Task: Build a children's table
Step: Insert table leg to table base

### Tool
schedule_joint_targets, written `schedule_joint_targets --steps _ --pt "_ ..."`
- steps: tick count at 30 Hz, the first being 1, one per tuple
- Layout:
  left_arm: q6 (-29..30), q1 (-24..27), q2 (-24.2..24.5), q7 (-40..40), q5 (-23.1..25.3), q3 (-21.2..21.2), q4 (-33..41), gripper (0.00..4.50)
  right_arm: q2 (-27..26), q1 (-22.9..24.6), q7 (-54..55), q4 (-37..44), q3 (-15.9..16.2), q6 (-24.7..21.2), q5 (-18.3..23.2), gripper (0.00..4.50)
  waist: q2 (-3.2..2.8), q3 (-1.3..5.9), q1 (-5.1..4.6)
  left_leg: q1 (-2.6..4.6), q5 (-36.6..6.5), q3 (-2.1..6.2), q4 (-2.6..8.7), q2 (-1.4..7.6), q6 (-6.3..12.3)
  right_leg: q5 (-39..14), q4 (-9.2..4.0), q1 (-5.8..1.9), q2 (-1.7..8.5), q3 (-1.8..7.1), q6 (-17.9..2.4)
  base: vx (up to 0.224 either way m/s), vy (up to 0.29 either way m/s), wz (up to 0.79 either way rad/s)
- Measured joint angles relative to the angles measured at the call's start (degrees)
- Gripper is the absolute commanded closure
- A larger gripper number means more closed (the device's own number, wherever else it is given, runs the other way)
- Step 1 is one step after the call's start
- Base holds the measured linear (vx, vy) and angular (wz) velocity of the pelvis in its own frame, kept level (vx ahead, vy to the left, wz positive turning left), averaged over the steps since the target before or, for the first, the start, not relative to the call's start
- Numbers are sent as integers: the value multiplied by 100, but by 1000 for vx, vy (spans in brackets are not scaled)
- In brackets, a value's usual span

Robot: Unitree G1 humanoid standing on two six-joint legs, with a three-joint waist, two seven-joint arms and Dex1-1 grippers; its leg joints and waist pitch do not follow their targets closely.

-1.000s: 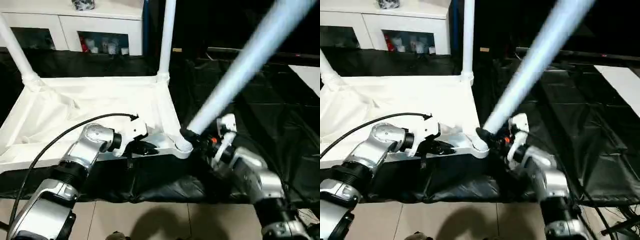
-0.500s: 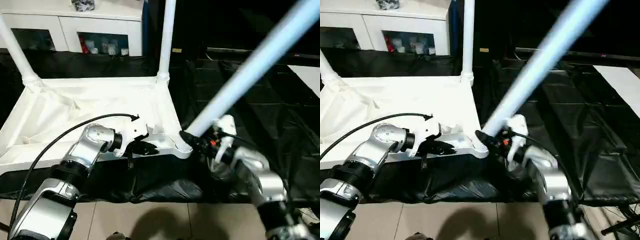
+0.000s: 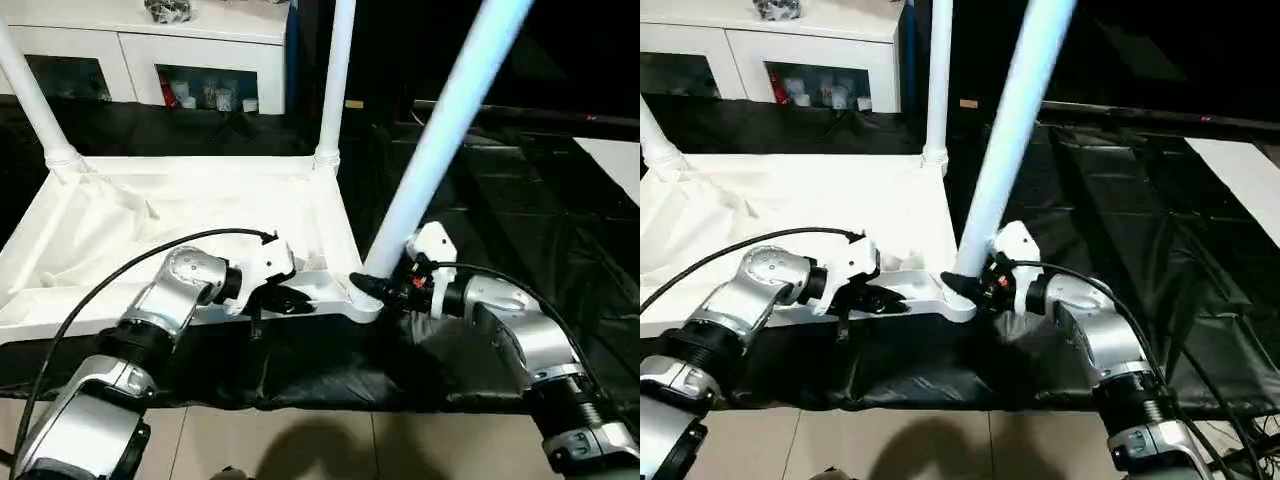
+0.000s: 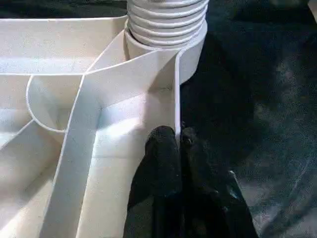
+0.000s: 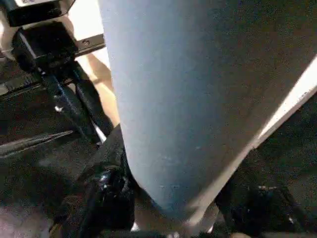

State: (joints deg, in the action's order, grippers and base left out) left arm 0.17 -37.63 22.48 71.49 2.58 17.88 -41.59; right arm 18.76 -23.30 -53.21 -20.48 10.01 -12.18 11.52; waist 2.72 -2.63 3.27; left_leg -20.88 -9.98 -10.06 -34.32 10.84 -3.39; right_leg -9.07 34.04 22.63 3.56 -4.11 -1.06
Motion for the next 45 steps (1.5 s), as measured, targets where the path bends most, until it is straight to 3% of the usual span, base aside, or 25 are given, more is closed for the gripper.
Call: schedule_joint_targets --steps 14,20,23,25,28,29,33,35,37,45 --pt "-26 87 398 901 -144 60 298 450 150 -85 -1058 26 308 281 16 261 45 -33 -7 -2 -1 0 47 1 -2 -14 -15 15 -7 2 13 0 0 0" --pt "119 83 331 745 -139 20 296 450 -13 -163 -914 -93 264 298 11 261 46 -34 -16 6 -1 0 53 1 -3 -17 -14 14 -7 2 12 0 0 0" --pt "360 64 260 210 -50 -107 297 450 -353 -355 -235 -534 85 409 -71 261 49 -57 -88 19 -1 1 49 -1 -4 -18 -15 14 -5 -3 11 0 0 0" --pt "640 43 172 -201 -25 -198 322 450 -610 -543 411 -883 -66 426 -154 261 39 -83 -161 16 -1 31 48 1 -4 -20 -74 7 0 -56 9 -61 12 -10" --pt "1205 63 3 -768 46 -262 641 450 -965 -912 1329 -1396 -265 402 -228 261 -18 -133 -295 -11 -1 132 46 13 -4 -28 -226 -39 92 -326 1 -51 51 -22" --pt "1372 109 -59 -880 56 -297 766 450 -1020 -976 1505 -1485 -302 403 -230 261 -38 -152 -333 -11 -2 161 51 15 -5 -28 -270 -59 89 -361 -1 -37 63 -19" --pt "2313 396 -476 -1740 241 -473 1536 450 -1287 -1411 2319 -2084 -414 431 -315 261 -31 -180 -463 22 -4 155 53 5 -6 -31 -287 -72 102 -372 -10 0 0 0" --pt "2561 460 -605 -1946 287 -498 1753 450 -1360 -1504 2501 -2194 -466 441 -321 261 -31 -201 -469 36 -4 160 54 7 -6 -31 -298 -80 171 -499 -9 0 0 0" --pt "2625 514 -684 -2093 295 -502 1871 450 -1421 -1575 2627 -2313 -515 507 -332 261 -53 -215 -483 35 -14 194 54 19 -21 -32 -335 -95 188 -583 -9 0 0 0" --pt "2740 578 -636 -2251 321 -469 2043 450 -1628 -1775 2776 -2700 -608 759 -440 261 -41 -232 -540 70 -29 206 80 27 -44 -32 -342 -93 188 -622 -9 0 0 0"
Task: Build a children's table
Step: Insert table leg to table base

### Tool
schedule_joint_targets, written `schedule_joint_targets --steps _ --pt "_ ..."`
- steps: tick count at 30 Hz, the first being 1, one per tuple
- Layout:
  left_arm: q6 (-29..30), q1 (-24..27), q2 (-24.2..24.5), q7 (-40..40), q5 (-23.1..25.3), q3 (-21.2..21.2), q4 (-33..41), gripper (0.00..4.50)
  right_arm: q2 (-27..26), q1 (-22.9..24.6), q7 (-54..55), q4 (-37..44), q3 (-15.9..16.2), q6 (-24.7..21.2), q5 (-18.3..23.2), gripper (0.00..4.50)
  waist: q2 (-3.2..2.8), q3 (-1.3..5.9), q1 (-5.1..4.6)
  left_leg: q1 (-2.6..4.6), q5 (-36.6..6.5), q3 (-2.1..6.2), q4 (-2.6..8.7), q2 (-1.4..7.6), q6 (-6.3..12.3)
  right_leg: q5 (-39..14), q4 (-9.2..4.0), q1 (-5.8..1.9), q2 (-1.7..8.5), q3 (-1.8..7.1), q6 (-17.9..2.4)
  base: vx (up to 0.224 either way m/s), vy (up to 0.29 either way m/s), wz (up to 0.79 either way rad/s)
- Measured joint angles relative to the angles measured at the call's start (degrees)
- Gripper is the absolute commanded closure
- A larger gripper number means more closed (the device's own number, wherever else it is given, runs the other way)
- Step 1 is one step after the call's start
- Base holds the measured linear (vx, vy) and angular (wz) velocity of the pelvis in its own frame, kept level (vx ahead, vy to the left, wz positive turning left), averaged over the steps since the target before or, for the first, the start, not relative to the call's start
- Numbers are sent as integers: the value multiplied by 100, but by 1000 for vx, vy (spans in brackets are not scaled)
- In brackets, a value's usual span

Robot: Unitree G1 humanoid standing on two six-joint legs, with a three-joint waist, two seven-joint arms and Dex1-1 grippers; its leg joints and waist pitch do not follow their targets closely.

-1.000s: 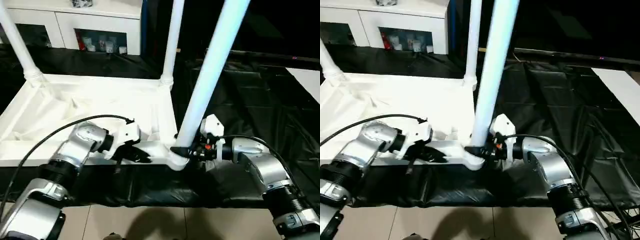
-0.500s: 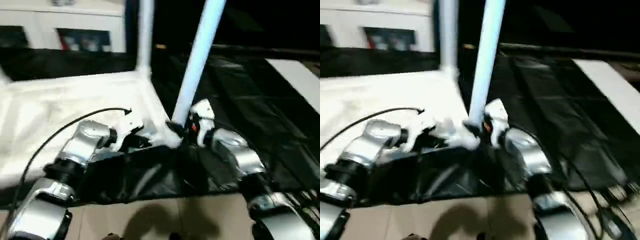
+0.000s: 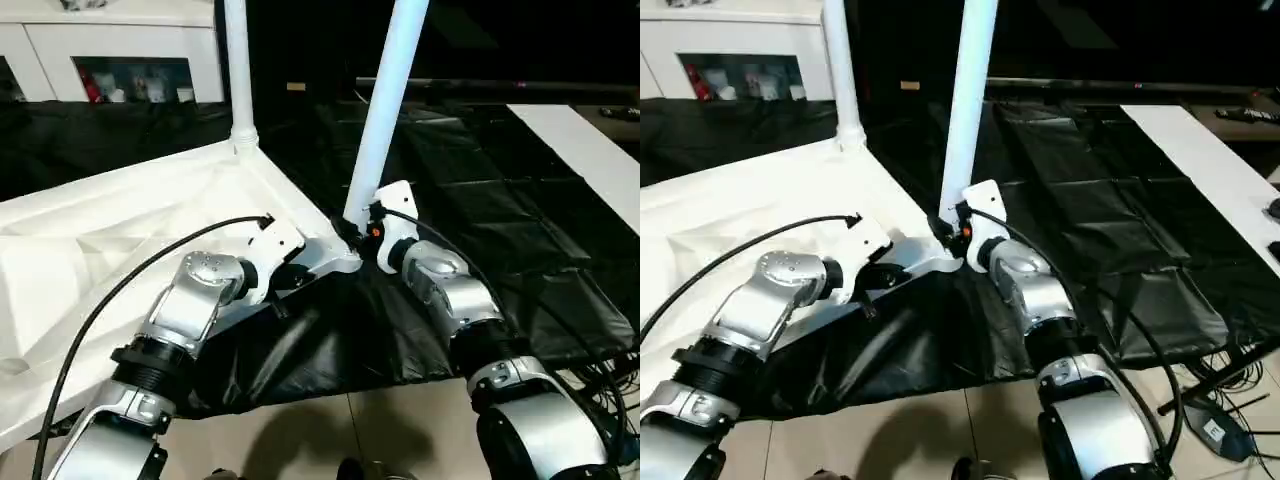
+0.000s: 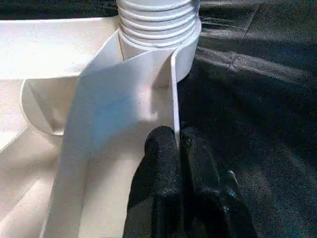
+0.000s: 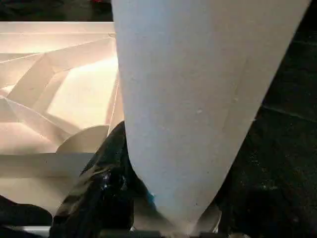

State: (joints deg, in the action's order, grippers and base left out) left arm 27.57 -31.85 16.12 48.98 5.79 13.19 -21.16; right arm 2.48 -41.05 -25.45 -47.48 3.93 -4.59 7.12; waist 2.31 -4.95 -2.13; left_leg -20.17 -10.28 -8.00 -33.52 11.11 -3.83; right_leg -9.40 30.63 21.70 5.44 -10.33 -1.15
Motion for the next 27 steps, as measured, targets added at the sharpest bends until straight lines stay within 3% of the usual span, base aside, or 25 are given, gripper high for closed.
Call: schedule_joint_targets --steps 1,3,6,12,14,19,22,24,27 --pt "5 8 12 0 12 -2 16 450 -21 -18 0 -53 -13 41 0 261 -3 -2 -12 0 0 1 5 2 0 0 -4 -3 -1 -1 0 0 0 0" --pt "33 21 36 -2 14 -8 49 450 -67 -51 3 -152 -49 132 2 191 -5 -7 -43 2 0 -4 25 -6 -1 0 -2 -2 -4 25 0 0 0 0" --pt "37 75 75 29 -4 -8 170 450 -172 -154 26 -451 -176 265 17 183 -13 -20 -50 4 0 -7 53 -12 -1 -1 -4 15 -3 25 -2 0 0 0" --pt "-309 94 163 347 -202 -2 164 450 -86 -111 -264 -530 -228 491 39 136 -27 -29 87 -21 0 -17 75 -13 -2 0 -10 35 -2 37 -3 8 1 1" --pt "-426 92 246 498 -233 -1 146 450 -26 -7 -506 -481 -205 537 50 124 -25 -28 118 -38 1 -52 77 -23 -3 26 15 59 -3 92 -45 54 6 4" --pt "-1022 -2 559 1101 -322 19 -24 450 302 344 -1375 -65 47 608 59 124 7 -8 289 -91 1 -249 64 -28 9 89 254 232 -14 383 -80 68 -21 14" --pt "-1228 -31 651 1458 -420 42 -89 450 631 540 -2029 313 221 608 56 124 8 -6 419 -110 6 -269 72 -17 58 27 329 283 -26 416 -119 69 -28 3" --pt "-1352 -37 729 1721 -498 77 -155 450 890 713 -2512 611 362 597 55 124 9 -6 456 -111 3 -309 69 -12 67 -13 393 316 -31 482 -124 0 0 0" --pt "-1489 -38 830 2039 -563 133 -219 450 1134 850 -3087 872 506 536 82 124 9 -6 497 -111 1 -320 41 -2 69 -35 432 324 -30 490 -124 0 0 0"
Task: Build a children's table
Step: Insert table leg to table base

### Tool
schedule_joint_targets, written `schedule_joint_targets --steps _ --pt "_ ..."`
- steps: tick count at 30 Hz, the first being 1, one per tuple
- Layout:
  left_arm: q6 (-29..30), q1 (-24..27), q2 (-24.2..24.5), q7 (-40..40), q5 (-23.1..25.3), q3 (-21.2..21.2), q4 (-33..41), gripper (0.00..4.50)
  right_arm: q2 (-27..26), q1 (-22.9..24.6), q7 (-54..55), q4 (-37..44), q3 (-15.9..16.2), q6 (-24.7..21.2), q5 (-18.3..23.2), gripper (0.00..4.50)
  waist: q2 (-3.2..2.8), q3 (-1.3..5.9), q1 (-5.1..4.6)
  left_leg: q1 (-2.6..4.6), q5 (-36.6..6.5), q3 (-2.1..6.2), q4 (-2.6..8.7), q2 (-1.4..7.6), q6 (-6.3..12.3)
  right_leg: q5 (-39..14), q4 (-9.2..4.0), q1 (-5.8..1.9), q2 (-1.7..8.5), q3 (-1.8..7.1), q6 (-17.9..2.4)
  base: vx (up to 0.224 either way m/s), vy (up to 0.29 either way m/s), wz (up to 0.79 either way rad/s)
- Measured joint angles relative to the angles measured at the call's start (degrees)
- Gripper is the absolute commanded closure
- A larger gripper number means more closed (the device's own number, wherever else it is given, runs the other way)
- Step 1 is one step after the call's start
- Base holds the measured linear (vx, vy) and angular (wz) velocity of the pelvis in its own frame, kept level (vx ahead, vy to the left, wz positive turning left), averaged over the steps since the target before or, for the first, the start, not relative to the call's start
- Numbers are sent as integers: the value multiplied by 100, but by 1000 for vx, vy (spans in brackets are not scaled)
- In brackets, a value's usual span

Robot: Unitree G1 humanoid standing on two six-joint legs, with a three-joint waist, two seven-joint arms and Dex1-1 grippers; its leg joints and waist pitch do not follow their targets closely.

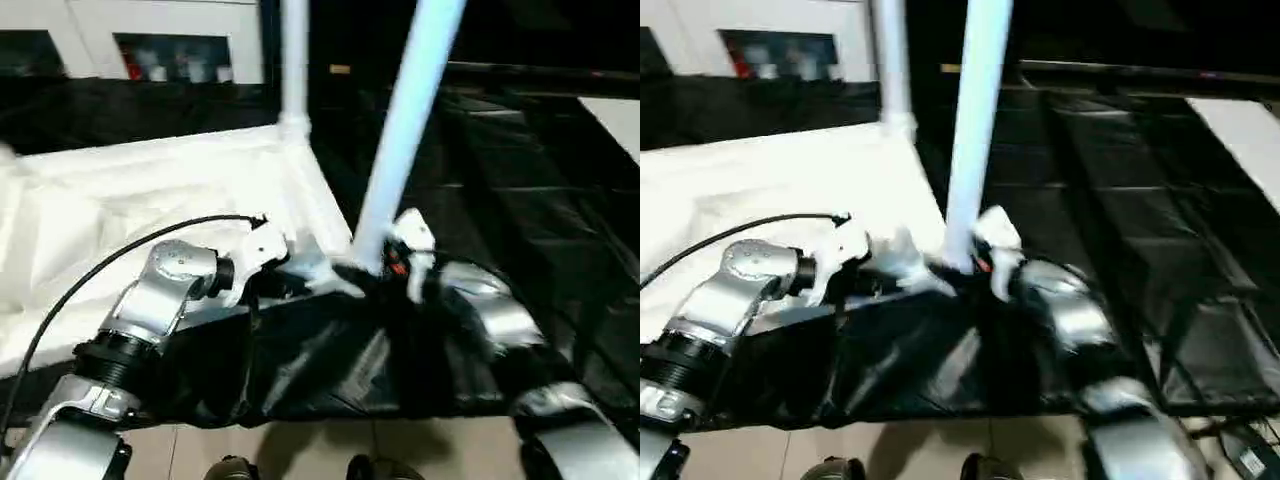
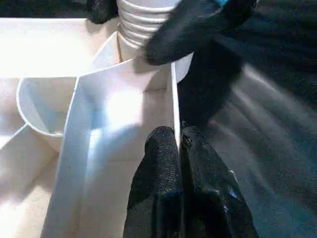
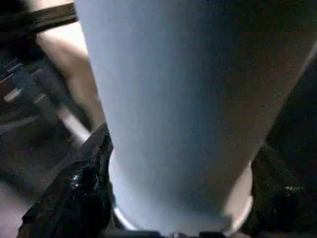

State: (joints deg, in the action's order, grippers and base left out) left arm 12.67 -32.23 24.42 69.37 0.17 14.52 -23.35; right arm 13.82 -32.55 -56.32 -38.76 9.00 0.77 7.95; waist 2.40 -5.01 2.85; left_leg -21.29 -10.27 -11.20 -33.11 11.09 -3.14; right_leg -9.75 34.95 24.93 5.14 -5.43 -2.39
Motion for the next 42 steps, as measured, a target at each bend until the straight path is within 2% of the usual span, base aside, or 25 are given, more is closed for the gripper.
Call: schedule_joint_targets --steps 4,5,6,9,18,20,23,30,33,37,39,42 --pt "-133 -5 95 435 -53 121 -49 450 309 174 -709 339 154 -178 118 124 -1 -1 47 0 -6 -18 -63 28 -17 4 20 -22 -1 1 10 0 0 0" --pt "-173 -6 120 527 -55 137 -64 450 369 196 -861 416 190 -239 124 138 -1 -1 53 0 -12 -19 -71 31 -30 6 20 -30 -1 1 13 0 0 0" --pt "-224 -6 147 631 -59 160 -85 450 422 227 -1027 490 230 -298 137 157 -1 -1 64 5 -14 -20 -78 35 -35 6 18 -46 -1 1 15 0 0 0" --pt "-358 -26 162 831 -66 188 -194 450 504 295 -1263 630 299 -394 158 159 -2 -1 82 32 -15 -19 -81 36 -36 -17 3 -102 2 1 54 0 0 0" --pt "-481 -156 109 967 -82 254 -470 450 561 328 -1393 770 376 -632 160 172 -1 -1 101 23 6 -20 -90 36 -42 -11 12 -120 8 7 55 0 0 0" --pt "-467 -173 36 807 -29 260 -543 450 484 338 -1175 758 331 -744 138 173 -1 0 107 23 8 -20 -90 39 -44 4 15 -122 7 7 46 0 0 0" --pt "-380 -330 -148 305 117 215 -740 450 209 302 -328 528 30 -743 49 173 7 9 78 26 11 -19 -89 40 -50 4 16 -123 7 6 50 0 0 0" --pt "119 -507 -826 -1273 454 -3 -967 450 -666 -228 2135 -516 -622 -601 -26 174 23 36 -5 37 19 -18 -90 40 -63 -9 7 -133 7 7 76 0 0 0" --pt "262 -509 -1065 -1673 588 -4 -943 450 -816 -371 2769 -759 -690 -492 -98 174 20 60 -26 44 19 -18 -91 39 -62 -9 4 -147 7 7 76 0 0 0" --pt "264 -508 -1122 -1812 632 37 -961 450 -917 -389 3025 -931 -717 -225 -199 174 20 62 -34 63 18 -16 -87 39 -63 -17 3 -163 7 6 89 0 0 0" --pt "220 -508 -1132 -1849 643 48 -997 450 -969 -418 3103 -1063 -757 -79 -222 118 20 62 -42 70 18 -15 -87 39 -63 -18 0 -170 7 5 91 0 0 0" --pt "174 -508 -1126 -1833 649 48 -1028 450 -1042 -429 3103 -1147 -801 81 -228 84 20 62 -64 78 18 -15 -88 38 -62 -20 -7 -181 7 5 94 0 0 0"
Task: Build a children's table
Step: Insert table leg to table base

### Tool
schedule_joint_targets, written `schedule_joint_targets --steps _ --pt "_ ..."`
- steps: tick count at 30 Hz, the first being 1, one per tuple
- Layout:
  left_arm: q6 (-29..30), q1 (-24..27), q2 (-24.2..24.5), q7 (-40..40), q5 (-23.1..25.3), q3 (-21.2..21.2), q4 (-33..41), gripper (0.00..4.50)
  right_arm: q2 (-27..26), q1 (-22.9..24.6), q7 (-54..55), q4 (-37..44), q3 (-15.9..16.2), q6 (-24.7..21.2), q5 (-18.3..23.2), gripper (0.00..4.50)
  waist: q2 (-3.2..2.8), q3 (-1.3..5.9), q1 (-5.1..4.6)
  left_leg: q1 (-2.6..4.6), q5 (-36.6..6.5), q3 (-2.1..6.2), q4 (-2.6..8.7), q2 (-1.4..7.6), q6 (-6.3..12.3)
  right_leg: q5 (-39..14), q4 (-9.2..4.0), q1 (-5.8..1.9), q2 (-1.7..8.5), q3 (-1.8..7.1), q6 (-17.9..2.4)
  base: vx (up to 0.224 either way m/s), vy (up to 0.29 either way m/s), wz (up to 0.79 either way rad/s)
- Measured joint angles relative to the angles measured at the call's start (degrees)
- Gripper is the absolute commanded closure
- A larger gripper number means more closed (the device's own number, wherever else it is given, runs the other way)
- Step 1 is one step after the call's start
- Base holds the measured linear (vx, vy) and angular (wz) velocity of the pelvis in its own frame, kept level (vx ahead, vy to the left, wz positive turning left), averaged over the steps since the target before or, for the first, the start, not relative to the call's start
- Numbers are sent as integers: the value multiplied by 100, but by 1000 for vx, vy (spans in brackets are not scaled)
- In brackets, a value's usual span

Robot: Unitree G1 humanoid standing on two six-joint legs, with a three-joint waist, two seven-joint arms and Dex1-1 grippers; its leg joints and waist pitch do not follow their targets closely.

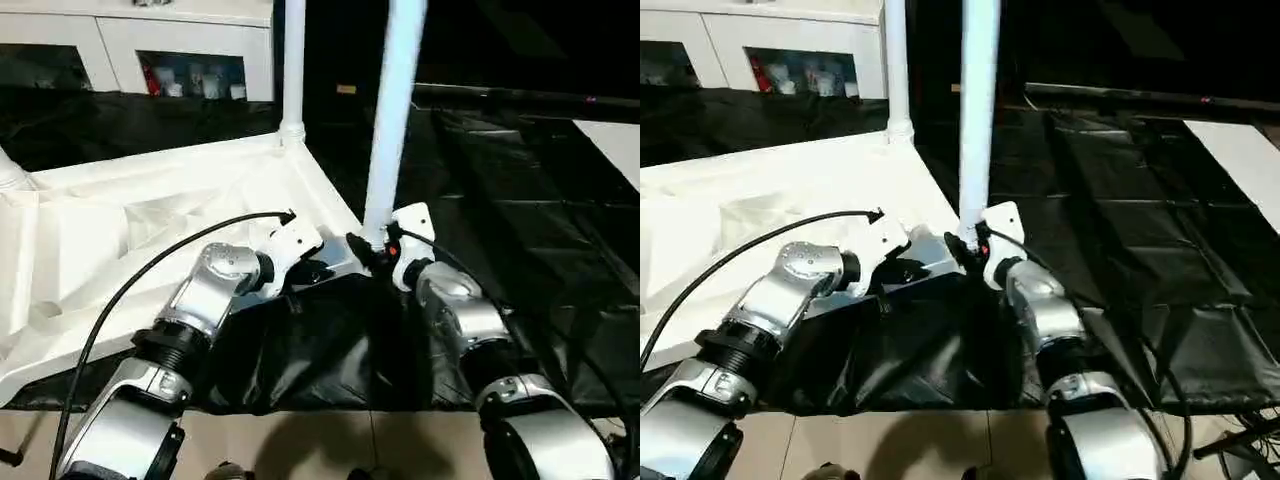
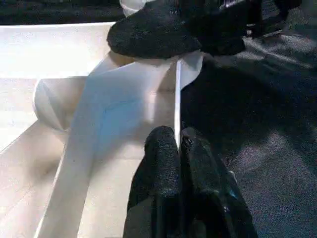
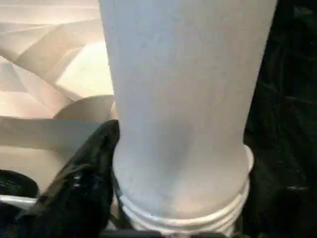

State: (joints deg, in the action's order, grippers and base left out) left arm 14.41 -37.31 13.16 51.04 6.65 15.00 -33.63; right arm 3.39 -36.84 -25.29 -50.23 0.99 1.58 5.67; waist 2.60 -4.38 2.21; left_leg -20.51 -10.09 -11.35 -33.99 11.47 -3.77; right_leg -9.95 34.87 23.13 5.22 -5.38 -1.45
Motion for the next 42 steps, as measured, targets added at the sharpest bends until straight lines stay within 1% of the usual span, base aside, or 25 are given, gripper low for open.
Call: schedule_joint_targets --steps 2,7,10,12,13,15,16,18,19,24,26,28,32,34,35,36,38,39,40,41,42 --pt "-29 6 16 57 0 -1 4 450 1 0 -71 -13 -1 75 0 62 0 0 -6 -1 0 0 0 0 0 0 -1 0 0 0 0 0 0 0" --pt "-195 76 143 330 -19 20 105 450 107 62 -684 97 26 270 37 62 -3 2 1 -1 -1 1 17 0 0 -1 8 2 0 -1 2 0 0 0" --pt "-440 94 347 714 -57 80 140 450 319 261 -1463 440 206 301 121 62 -6 4 30 2 0 1 41 3 0 -3 12 2 -3 -3 4 0 0 0" --pt "-546 101 408 868 -75 97 139 450 361 304 -1769 551 275 325 164 62 -8 5 42 1 0 1 44 5 0 -5 12 3 -5 -4 7 0 0 0" --pt "-615 102 442 942 -88 120 138 450 412 347 -2003 648 367 294 177 87 -8 4 50 -1 -1 2 44 5 0 -5 10 3 -5 -5 8 0 0 0" --pt "-718 102 517 1077 -113 157 127 450 464 513 -2414 687 539 245 199 94 -8 4 68 -7 -2 1 43 5 1 -5 7 5 -5 -5 7 0 0 0" --pt "-750 103 533 1128 -131 166 124 450 456 567 -2507 684 568 247 234 94 -10 3 73 -9 -2 1 41 4 2 -5 8 6 -4 -5 7 0 0 0" --pt "-818 106 582 1199 -138 171 103 450 509 565 -2683 687 577 242 270 129 -10 2 79 -9 -2 1 35 5 2 -3 9 5 -4 -4 4 0 0 0" --pt "-834 114 591 1216 -136 171 102 450 529 567 -2729 686 574 236 270 129 -10 2 83 -9 -1 1 34 5 1 -2 9 5 -4 -3 3 0 0 0" --pt "-866 139 614 1227 -136 166 111 450 528 606 -2779 705 556 233 288 181 -13 4 90 -4 -1 1 36 5 0 -3 12 4 -4 -3 3 0 0 0" --pt "-888 160 625 1224 -136 166 131 450 518 650 -2773 740 553 236 311 186 -17 6 97 -4 -1 1 38 5 0 -3 11 4 -4 -3 4 0 0 0" --pt "-911 199 646 1211 -137 156 166 450 480 681 -2765 745 514 238 353 213 -24 11 100 -3 -1 1 39 5 0 -3 11 4 -4 -3 4 0 0 0" --pt "-885 355 712 1202 -143 121 391 450 459 701 -2718 751 504 237 391 245 -31 15 78 -1 -1 1 40 5 0 -3 12 4 -4 -3 4 0 0 0" --pt "-832 456 762 1194 -156 97 565 450 448 761 -2618 843 505 254 376 245 -30 15 56 -2 -1 0 40 6 0 -3 12 6 -5 -3 4 0 0 0" --pt "-821 510 788 1194 -168 94 636 450 448 776 -2597 858 504 252 376 212 -30 15 41 -3 -2 0 41 6 0 -4 12 7 -5 -3 5 0 0 0" --pt "-805 570 816 1189 -178 84 730 450 454 776 -2562 872 487 241 379 205 -30 14 19 -3 -2 0 42 6 0 -4 12 8 -5 -3 6 0 0 0" --pt "-782 652 830 1207 -201 80 863 450 495 776 -2449 906 372 225 390 206 -30 14 10 -5 -2 -1 42 6 0 -5 11 10 -5 -3 7 0 0 0" --pt "-772 722 847 1240 -207 81 969 450 586 775 -2392 927 285 214 399 195 -30 14 20 -5 -2 -2 43 6 0 -6 11 10 -5 -3 8 0 0 0" --pt "-763 769 863 1258 -213 83 1043 450 658 775 -2386 961 219 185 415 195 -30 14 28 -6 -2 -2 43 6 1 -6 11 10 -5 -3 9 0 0 0" --pt "-736 799 877 1262 -225 84 1094 450 718 775 -2392 1000 159 140 463 170 -30 14 28 -5 -2 -2 42 6 1 -6 12 10 -5 -3 9 0 0 0" --pt "-705 829 895 1256 -243 83 1145 450 783 775 -2404 1077 121 102 514 166 -30 14 19 -4 -2 -3 42 6 1 -6 12 10 -5 -3 9 0 0 0"
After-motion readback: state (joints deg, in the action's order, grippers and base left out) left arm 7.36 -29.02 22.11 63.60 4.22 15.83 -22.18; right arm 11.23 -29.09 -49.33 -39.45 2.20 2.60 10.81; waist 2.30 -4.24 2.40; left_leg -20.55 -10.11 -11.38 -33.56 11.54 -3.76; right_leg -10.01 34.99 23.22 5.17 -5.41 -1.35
